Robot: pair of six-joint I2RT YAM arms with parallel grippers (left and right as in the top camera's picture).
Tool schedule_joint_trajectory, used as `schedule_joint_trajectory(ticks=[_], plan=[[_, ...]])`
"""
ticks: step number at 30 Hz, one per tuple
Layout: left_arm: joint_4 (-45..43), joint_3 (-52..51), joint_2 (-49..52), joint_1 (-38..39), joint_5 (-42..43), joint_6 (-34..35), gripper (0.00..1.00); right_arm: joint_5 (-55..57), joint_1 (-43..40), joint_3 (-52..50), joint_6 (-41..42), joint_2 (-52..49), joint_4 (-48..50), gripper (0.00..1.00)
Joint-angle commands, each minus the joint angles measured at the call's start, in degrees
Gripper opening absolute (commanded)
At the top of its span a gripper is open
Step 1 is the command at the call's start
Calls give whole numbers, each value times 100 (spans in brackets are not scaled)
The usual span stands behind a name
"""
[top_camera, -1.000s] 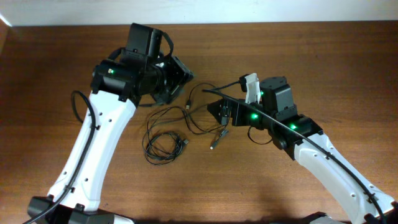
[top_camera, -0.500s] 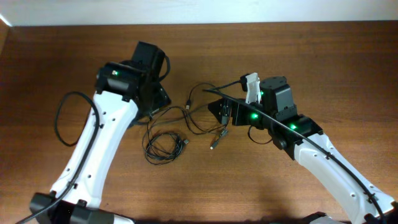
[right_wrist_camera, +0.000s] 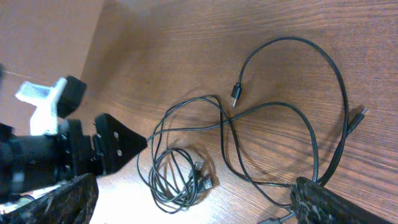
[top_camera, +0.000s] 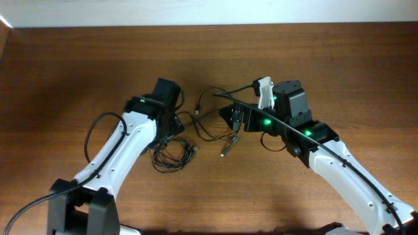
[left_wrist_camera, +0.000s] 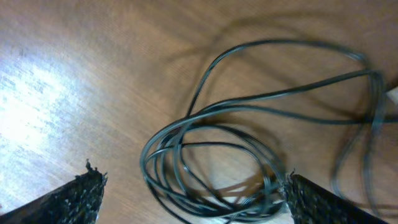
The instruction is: Untangle cables
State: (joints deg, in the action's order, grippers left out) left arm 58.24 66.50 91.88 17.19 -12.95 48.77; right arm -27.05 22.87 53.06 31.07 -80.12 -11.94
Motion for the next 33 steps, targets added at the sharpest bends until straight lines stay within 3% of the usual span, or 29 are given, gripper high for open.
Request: schedule_joint_trajectory(ticks=[1, 10, 17, 21, 24, 27, 31, 32, 33], plan=[[-201, -398, 17, -9, -374, -68, 97, 76, 37, 63, -59, -35, -2, 99], [-1215, -1388, 17, -9, -509, -68, 96, 74, 37, 63, -59, -35, -24, 99], [-2109, -1773, 26, -9, -507, -68, 89, 74, 37, 63, -59, -35, -26, 99], [-2170, -1775, 96, -9, -509, -70, 88, 76, 37, 61, -59, -35, -127, 99], [-2184, -1775, 402, -9, -509, -68, 83, 76, 37, 61, -59, -35, -131, 99], [-2396, -1775, 789, -9, -507, -68, 72, 76, 37, 61, -59, -35, -131, 99], [-2634, -1775, 905, -9, -509, -68, 71, 79, 37, 61, -59, -35, -131, 99], [-2653, -1775, 905, -9, -509, -68, 67, 79, 37, 61, -59, -35, -131, 99], [-2673, -1775, 905, -9, -509, -68, 55, 81, 37, 61, -59, -35, -131, 99]])
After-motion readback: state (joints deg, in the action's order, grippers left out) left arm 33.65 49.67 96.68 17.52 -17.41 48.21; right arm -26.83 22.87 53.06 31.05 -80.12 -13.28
